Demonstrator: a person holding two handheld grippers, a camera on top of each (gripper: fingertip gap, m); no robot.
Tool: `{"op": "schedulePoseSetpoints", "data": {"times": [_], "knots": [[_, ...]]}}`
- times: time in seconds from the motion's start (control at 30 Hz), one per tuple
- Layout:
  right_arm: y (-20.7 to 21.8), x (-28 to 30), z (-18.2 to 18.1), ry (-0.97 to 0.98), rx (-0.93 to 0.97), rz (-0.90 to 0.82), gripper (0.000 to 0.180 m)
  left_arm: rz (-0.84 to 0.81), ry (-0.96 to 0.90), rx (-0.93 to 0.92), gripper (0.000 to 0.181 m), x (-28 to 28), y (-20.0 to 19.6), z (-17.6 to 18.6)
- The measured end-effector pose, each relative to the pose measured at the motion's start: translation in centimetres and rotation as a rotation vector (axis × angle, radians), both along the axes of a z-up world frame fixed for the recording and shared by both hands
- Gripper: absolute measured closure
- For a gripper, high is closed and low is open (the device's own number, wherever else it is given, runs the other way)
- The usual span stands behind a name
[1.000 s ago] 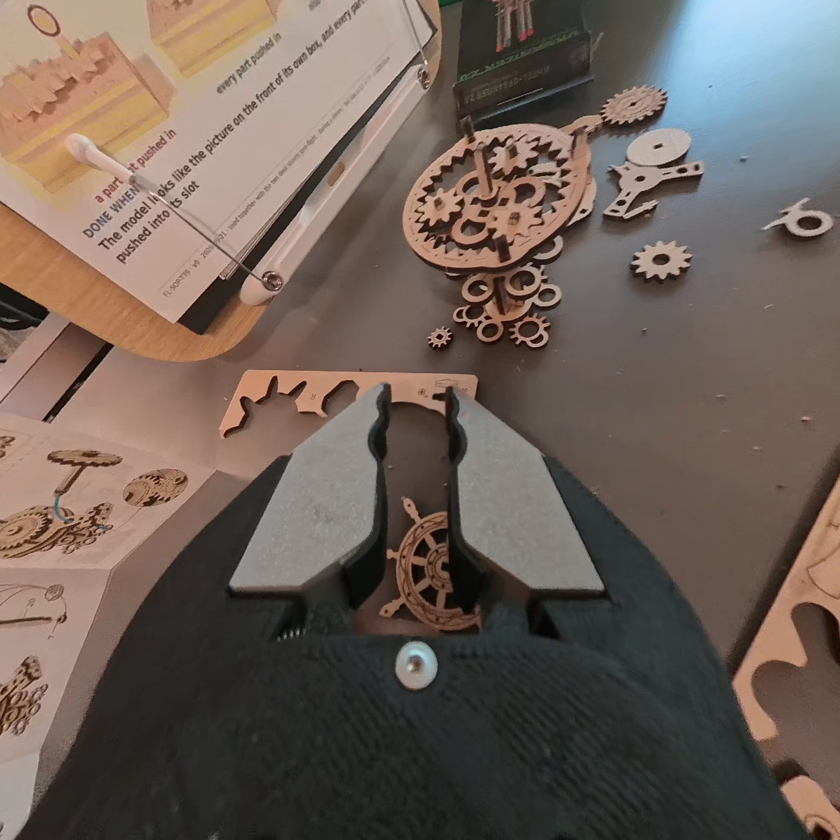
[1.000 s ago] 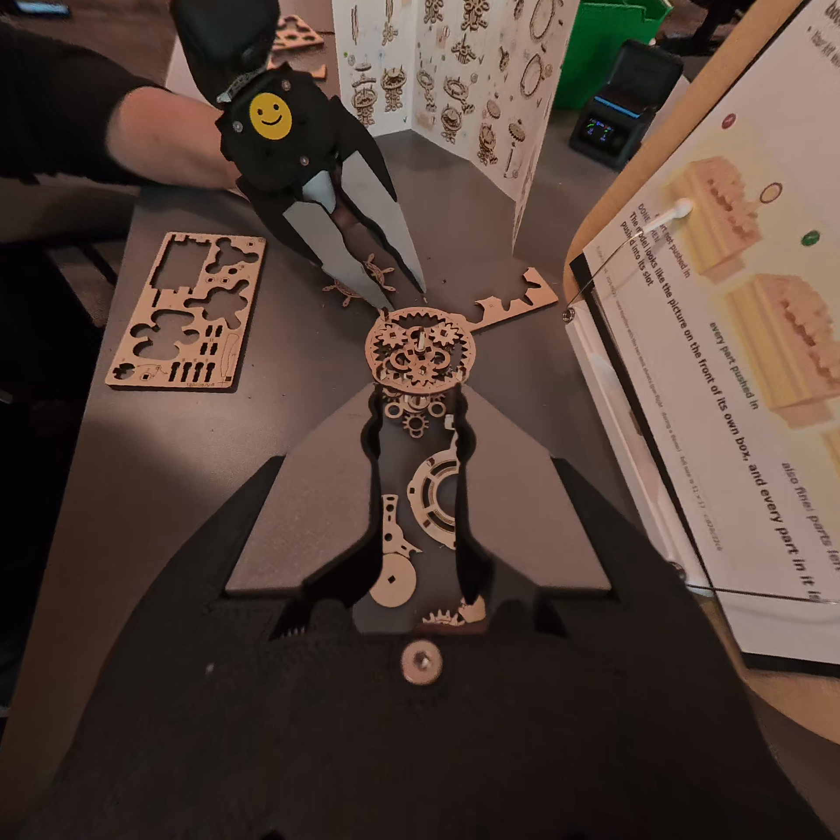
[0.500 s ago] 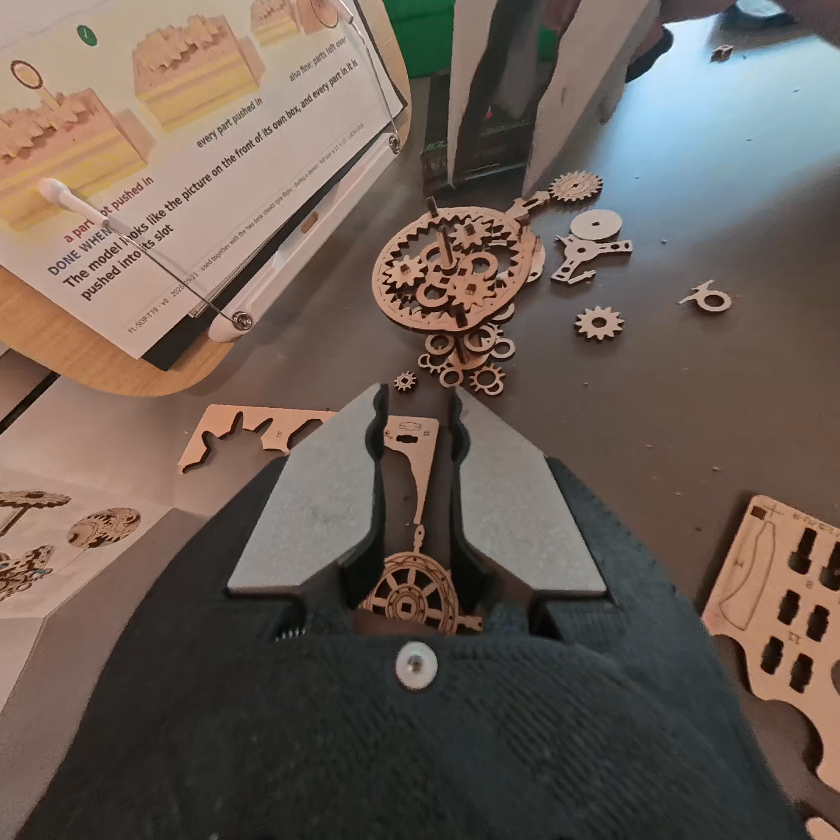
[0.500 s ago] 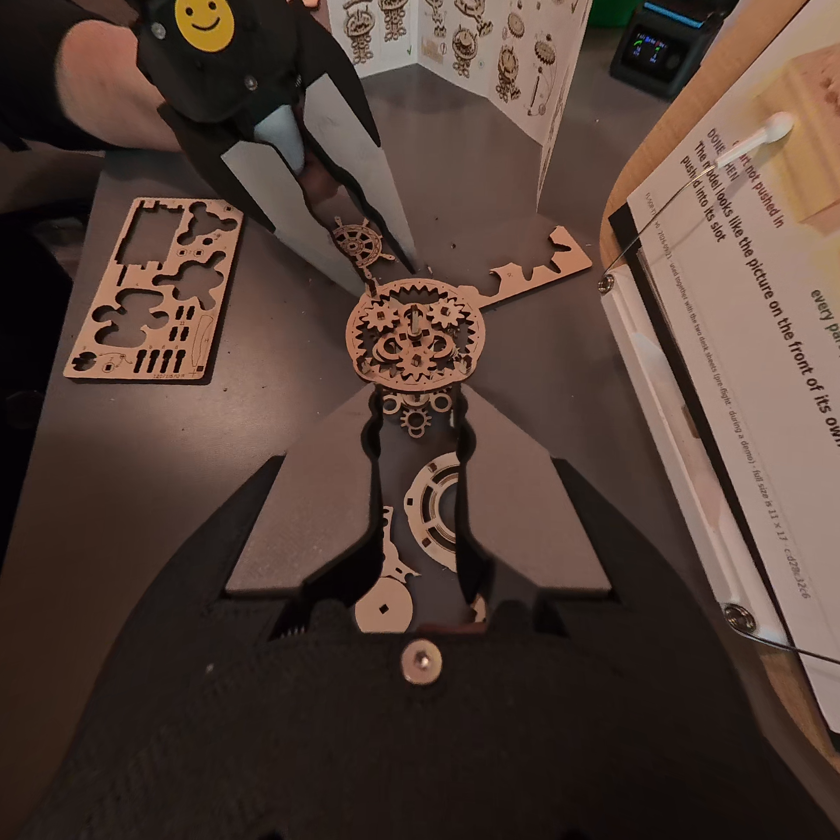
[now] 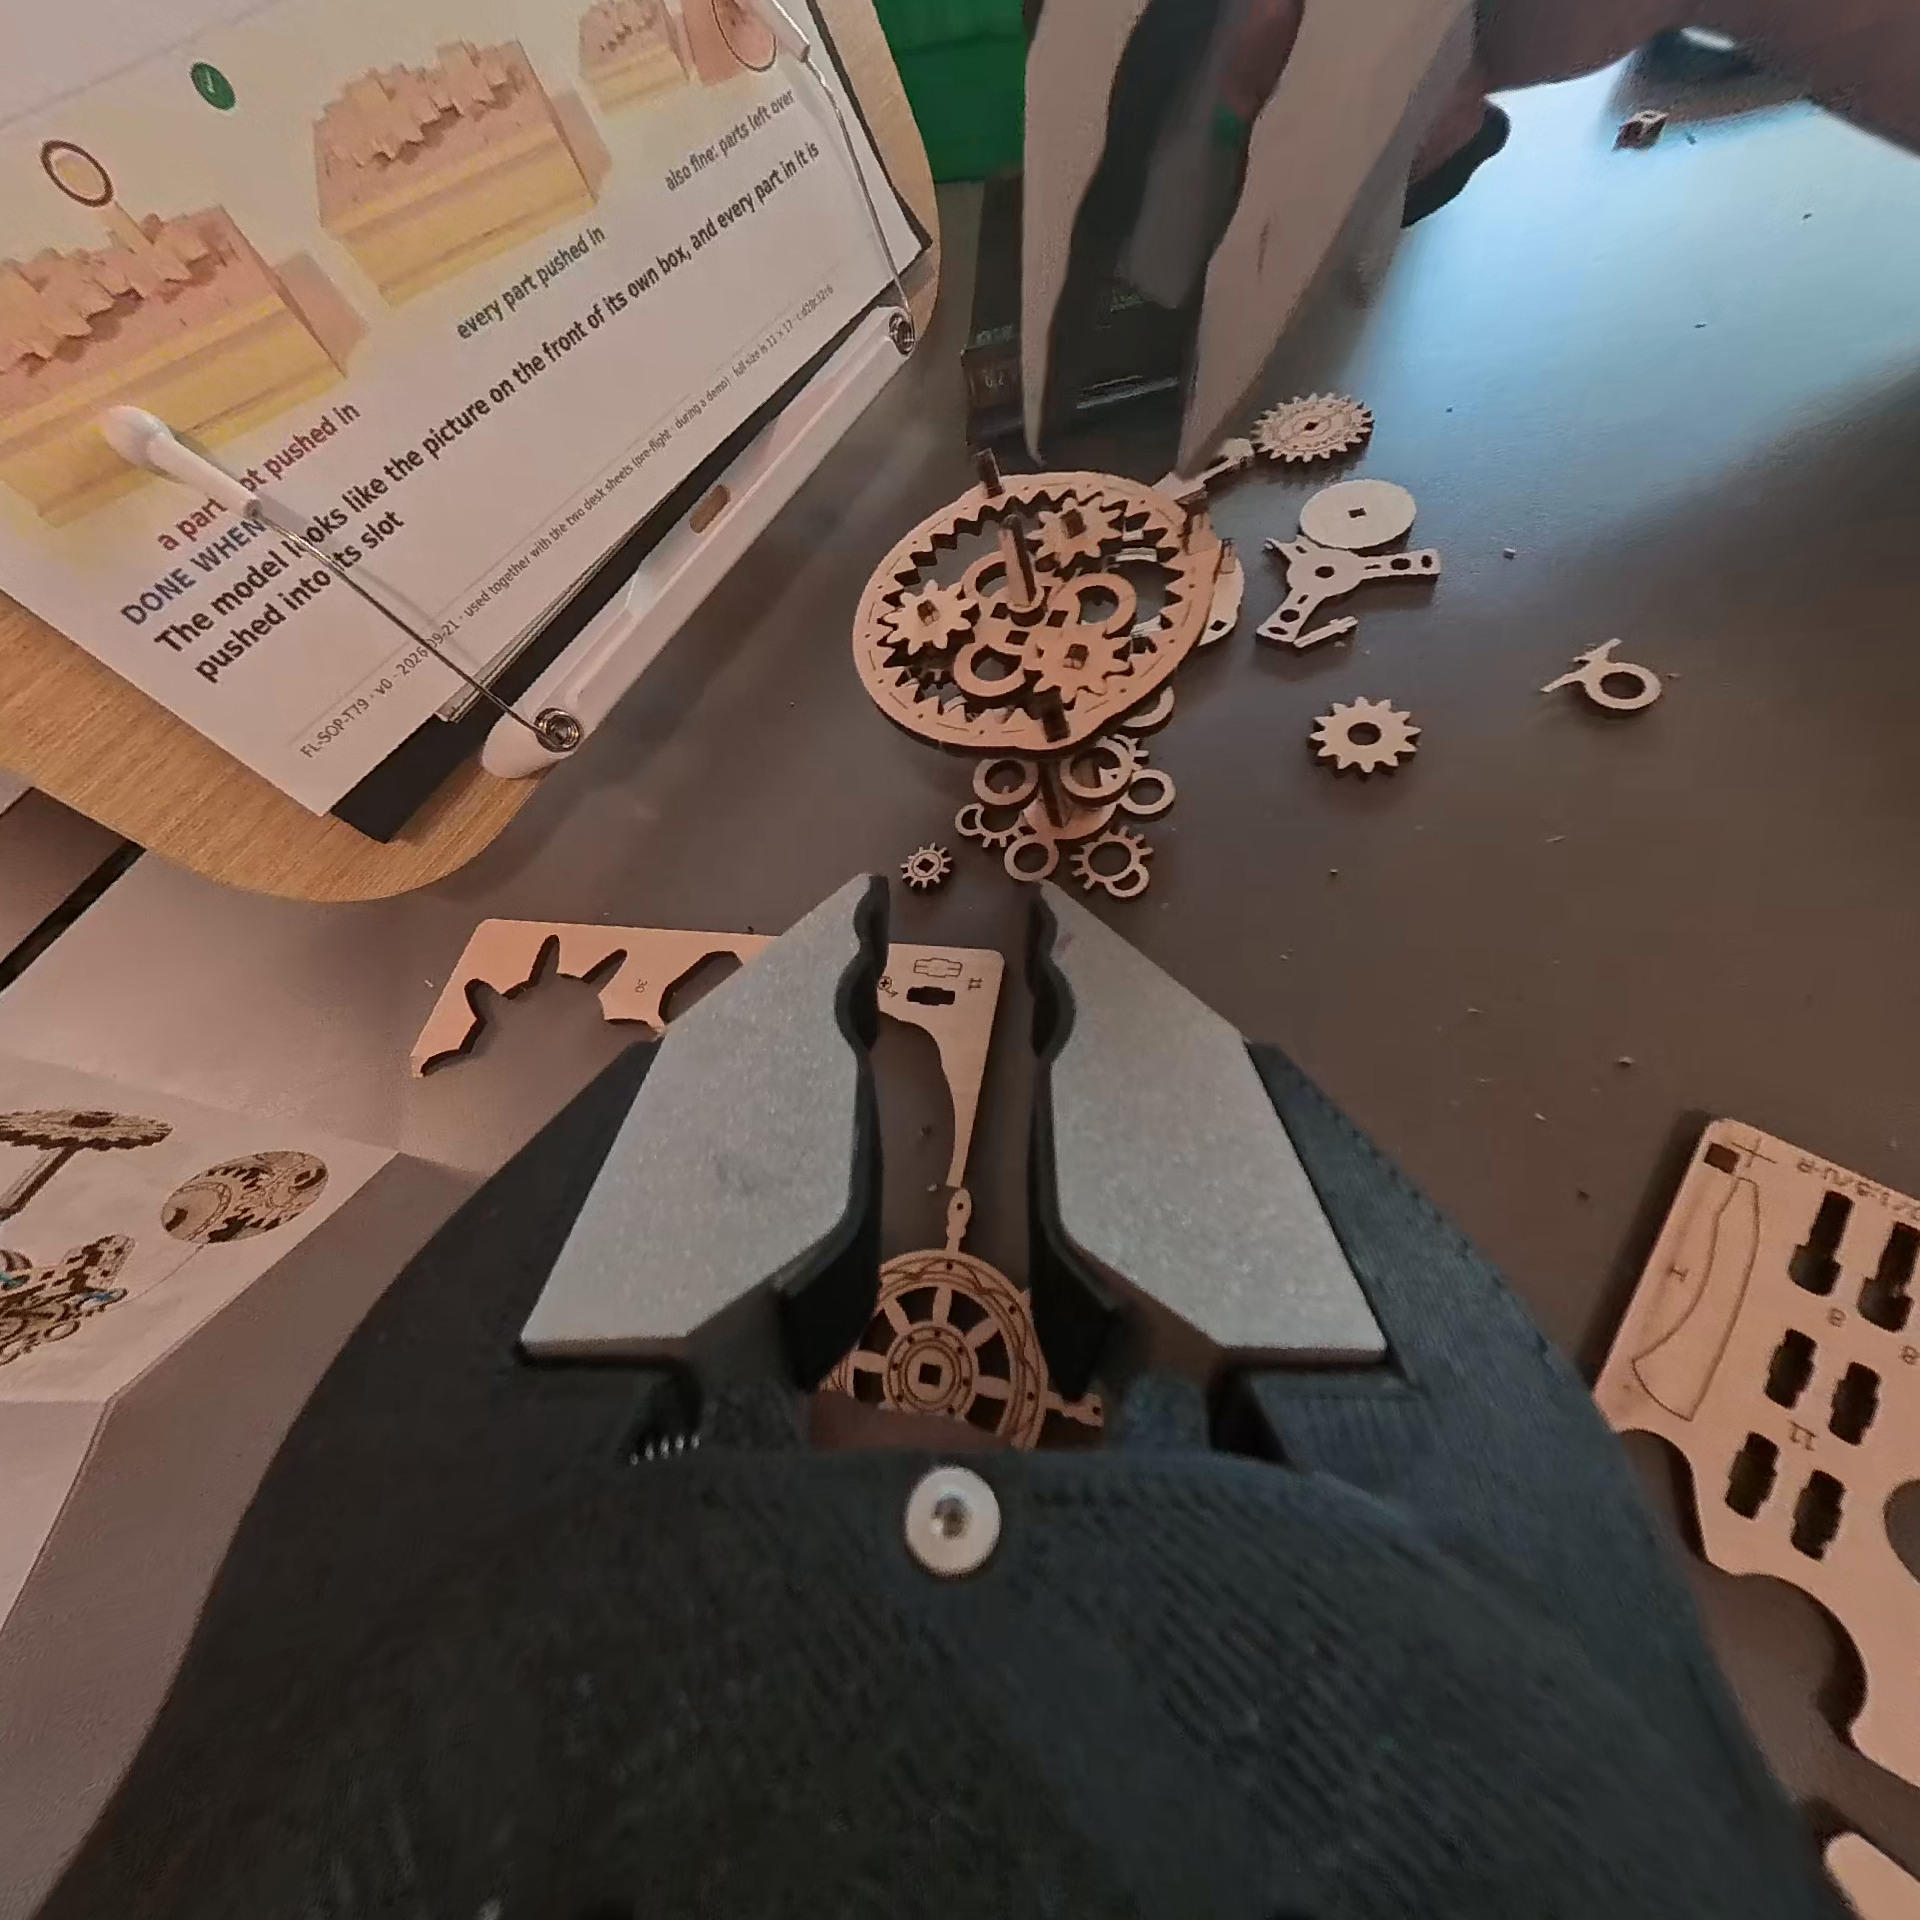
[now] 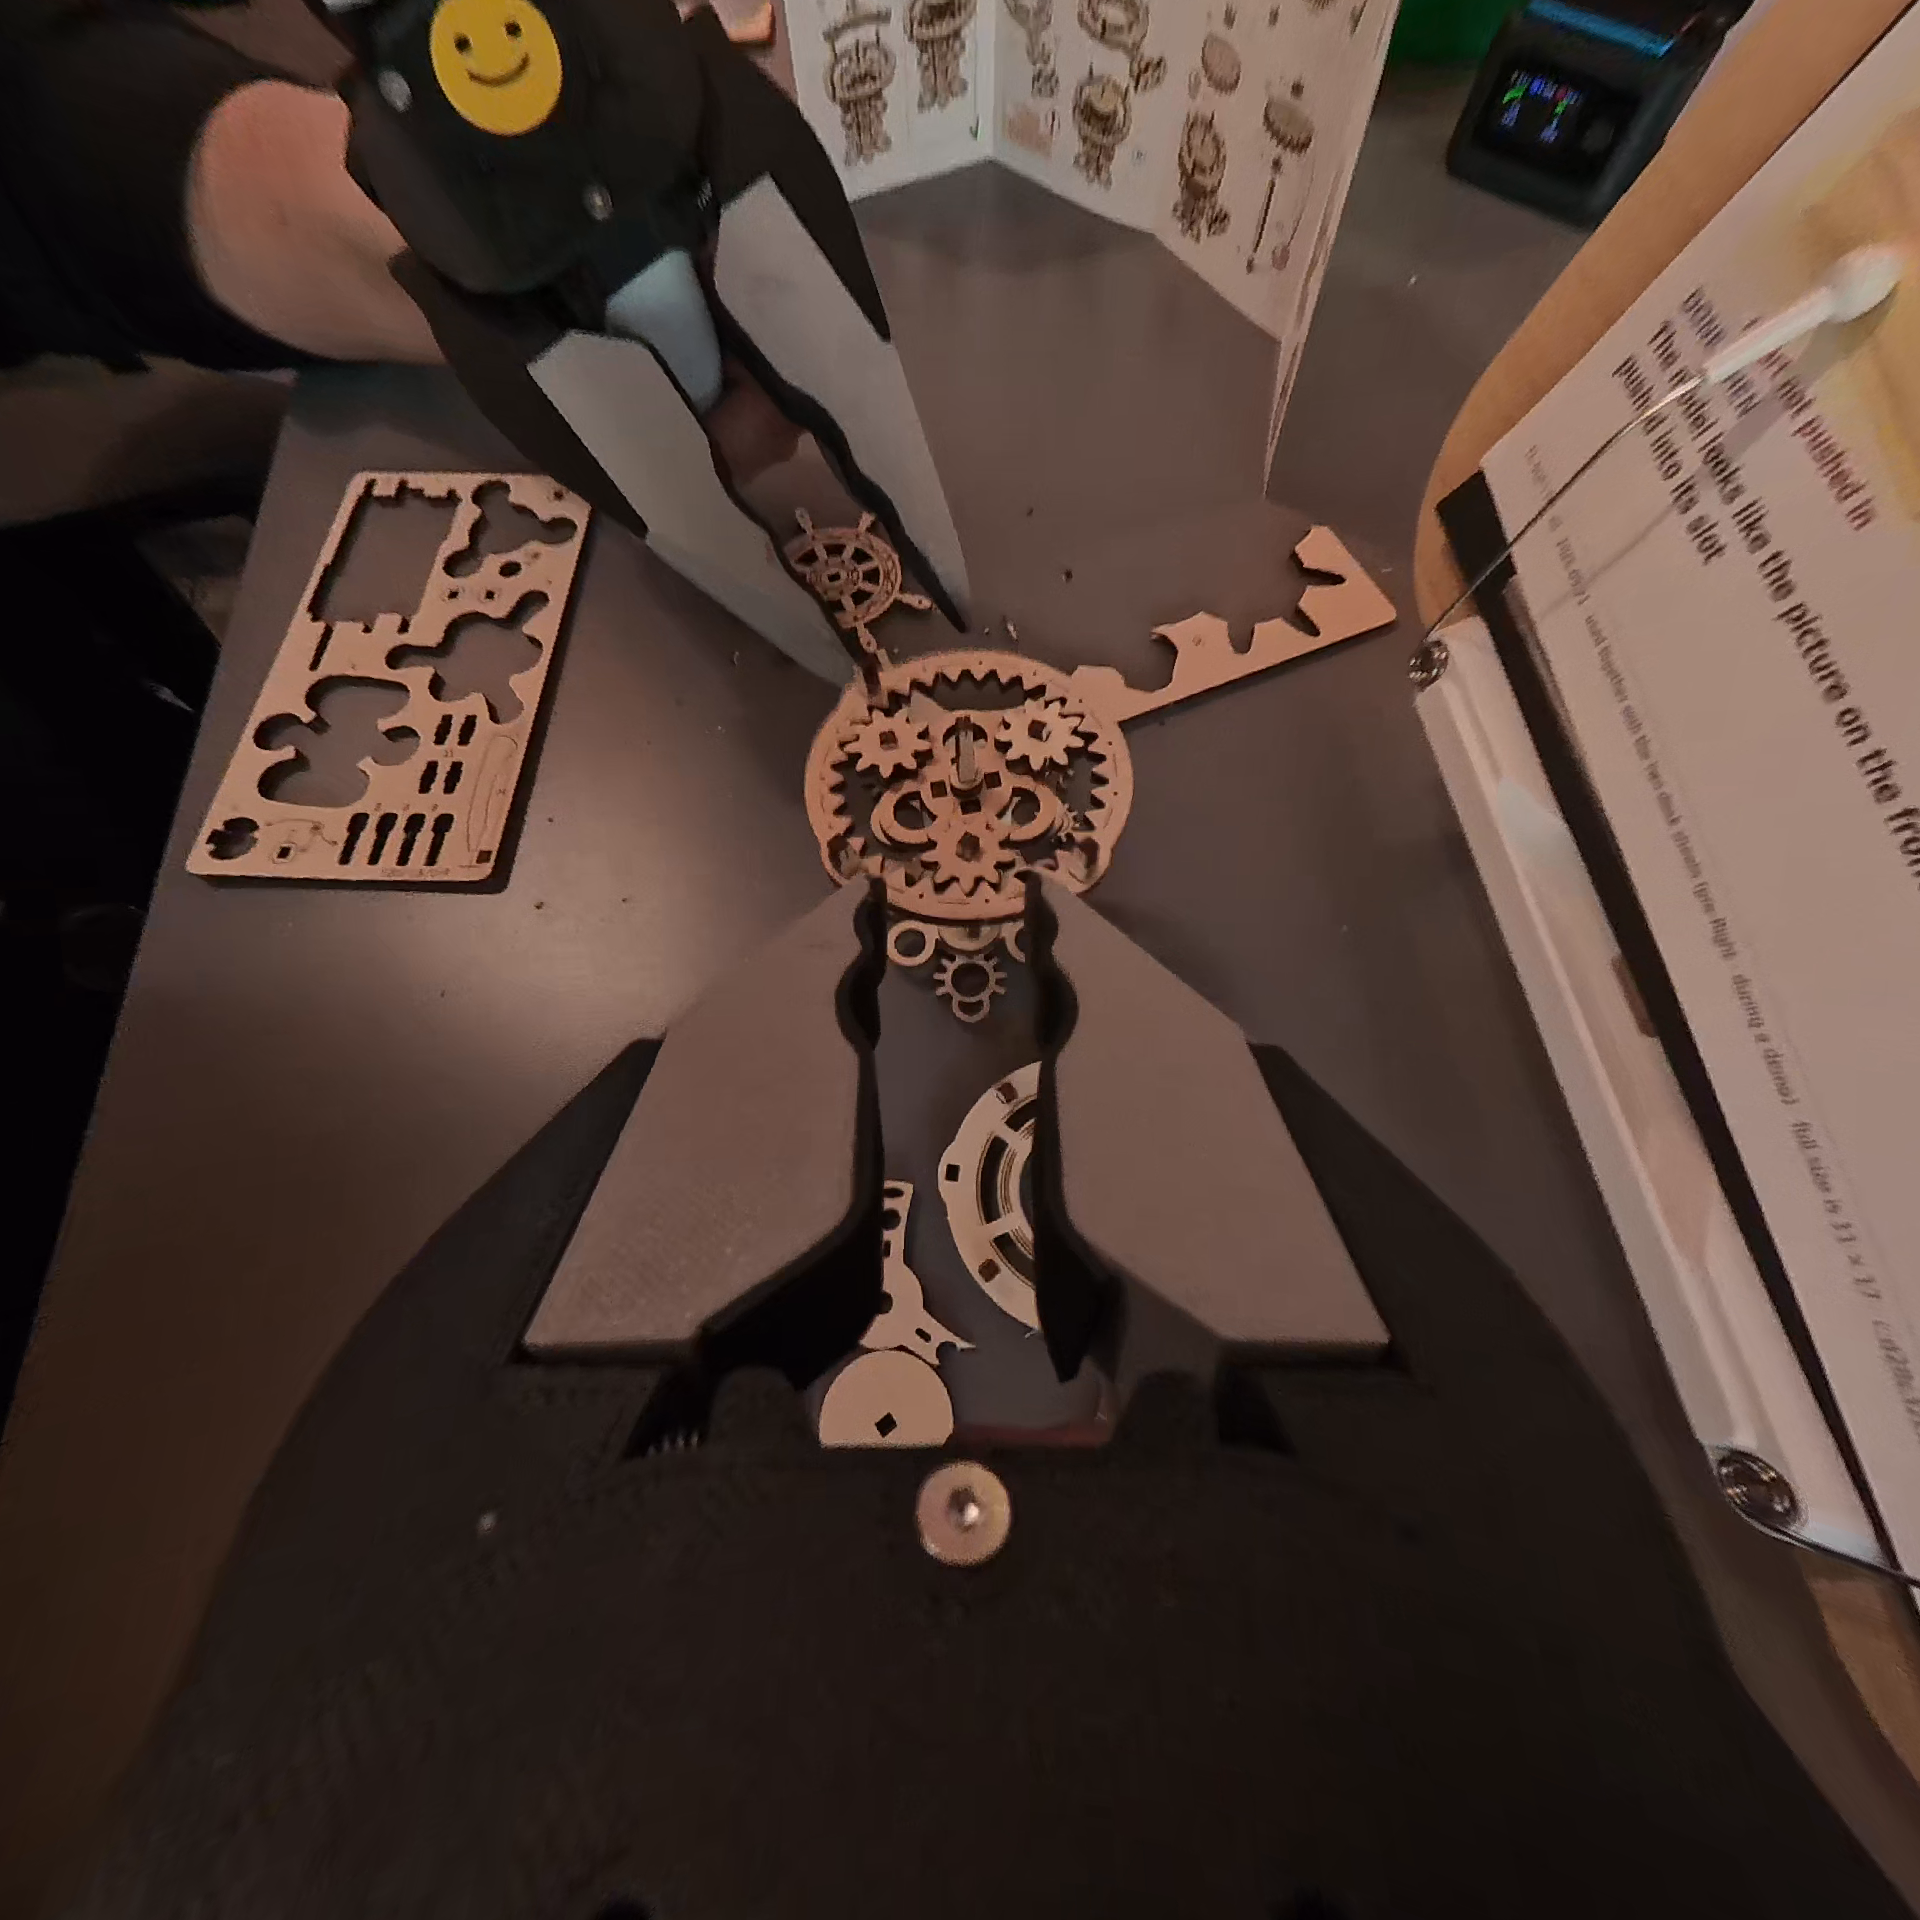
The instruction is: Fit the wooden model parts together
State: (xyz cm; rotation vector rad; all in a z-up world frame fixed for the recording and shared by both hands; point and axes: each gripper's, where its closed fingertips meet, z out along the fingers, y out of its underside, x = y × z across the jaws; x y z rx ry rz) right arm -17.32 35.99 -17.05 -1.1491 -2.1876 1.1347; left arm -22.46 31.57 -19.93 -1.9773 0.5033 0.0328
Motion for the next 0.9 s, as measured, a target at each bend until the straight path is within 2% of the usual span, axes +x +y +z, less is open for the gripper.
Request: {"op": "schedulePoseSetpoints", "data": {"times": [0.13,0.33,0.43,0.57,0.67,0.8,0.9], "knots": [[-0.1,-0.1,-0.3,-0.01,0.023,0.0,0.156,0.003,-0.003,-0.001,0.157,-0.1,0.0,0.0],[-0.2,0.1,2.1,0.074,-0.004,0.003,0.157,0.005,-0.002,0.001,0.157,-0.2,0.1,0.0],[0.6,0.2,1.3,0.054,0.031,-0.02,0.156,0.014,-0.003,-0.002,0.157,-0.6,0.3,-0.1],[1.8,0.7,1.1,0.046,-0.021,-0.036,0.155,0.046,0.042,0.026,0.157,-2.2,0.7,0.4],[1.2,0.7,0.6,0.077,0.068,-0.003,0.156,0.042,0.166,0.005,0.153,-3.3,1.6,-0.1],[1.6,0.4,-0.6,0.089,0.293,-0.038,0.155,-0.059,0.203,-0.007,0.15,-1.8,2.5,-0.5],[2.5,1.0,-1.2,0.045,0.272,-0.08,0.155,-0.092,0.242,-0.001,0.149,-1.6,3.1,-0.2]]}}
